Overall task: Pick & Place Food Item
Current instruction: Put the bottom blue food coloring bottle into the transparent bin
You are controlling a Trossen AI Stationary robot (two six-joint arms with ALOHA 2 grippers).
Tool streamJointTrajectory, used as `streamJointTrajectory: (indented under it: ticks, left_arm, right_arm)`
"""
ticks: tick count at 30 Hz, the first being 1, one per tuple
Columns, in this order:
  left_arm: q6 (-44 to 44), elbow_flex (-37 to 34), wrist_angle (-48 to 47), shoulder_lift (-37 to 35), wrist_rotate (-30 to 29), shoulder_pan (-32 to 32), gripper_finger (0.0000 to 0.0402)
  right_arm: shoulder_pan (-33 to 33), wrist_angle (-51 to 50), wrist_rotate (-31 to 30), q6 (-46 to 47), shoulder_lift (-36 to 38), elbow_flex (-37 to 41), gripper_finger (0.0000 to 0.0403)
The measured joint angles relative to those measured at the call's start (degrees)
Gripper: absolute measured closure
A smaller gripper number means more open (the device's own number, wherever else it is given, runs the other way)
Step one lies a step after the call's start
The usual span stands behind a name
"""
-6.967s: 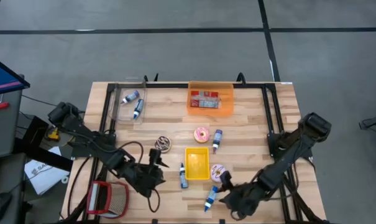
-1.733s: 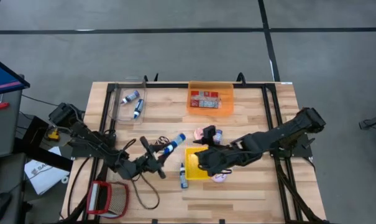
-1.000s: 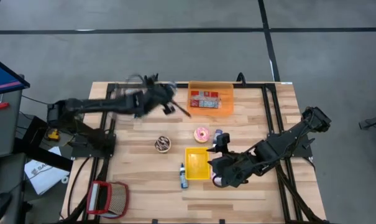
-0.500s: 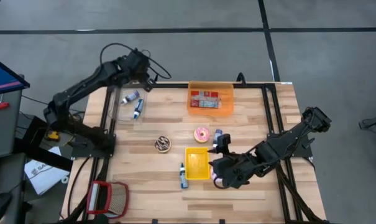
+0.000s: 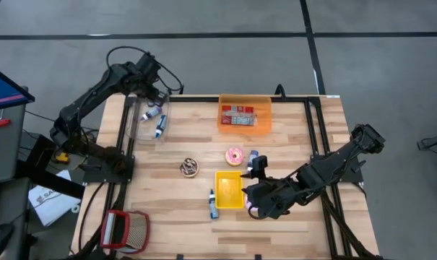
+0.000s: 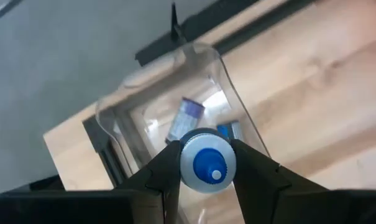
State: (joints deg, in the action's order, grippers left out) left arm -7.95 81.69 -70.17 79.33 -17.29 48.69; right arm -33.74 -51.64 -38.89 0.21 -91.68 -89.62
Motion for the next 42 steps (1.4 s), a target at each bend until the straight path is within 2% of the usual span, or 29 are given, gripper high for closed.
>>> streamJointTrajectory:
  ticks: [8, 14, 21, 31, 42]
  left_arm:
    - [-4.68, 0.00, -8.23, 1.25, 1.06, -1.91, 0.0290]
    - [-7.43, -0.02, -9.76, 2.70, 1.26, -3.90, 0.0290]
    - [-10.19, -0.04, -17.04, 10.24, 1.04, -3.74, 0.0290]
    - [-10.42, -0.04, -19.80, 19.77, 1.26, -5.34, 0.0290]
    - [-10.36, -0.02, -19.86, 21.92, 3.21, -5.36, 0.0290]
  right_arm:
    - [-0.37, 0.02, 0.04, -0.18, 0.00, 0.00, 0.0196]
    - [-0.37, 0.02, 0.06, -0.20, 0.00, 0.00, 0.0196]
    - [-0.37, 0.02, 0.05, -0.18, 0.00, 0.00, 0.0196]
    - [-0.37, -0.67, 0.04, -0.18, 0.00, 0.00, 0.0196]
    - [-0.37, -0.68, 0.04, -0.16, 0.00, 0.01, 0.0196]
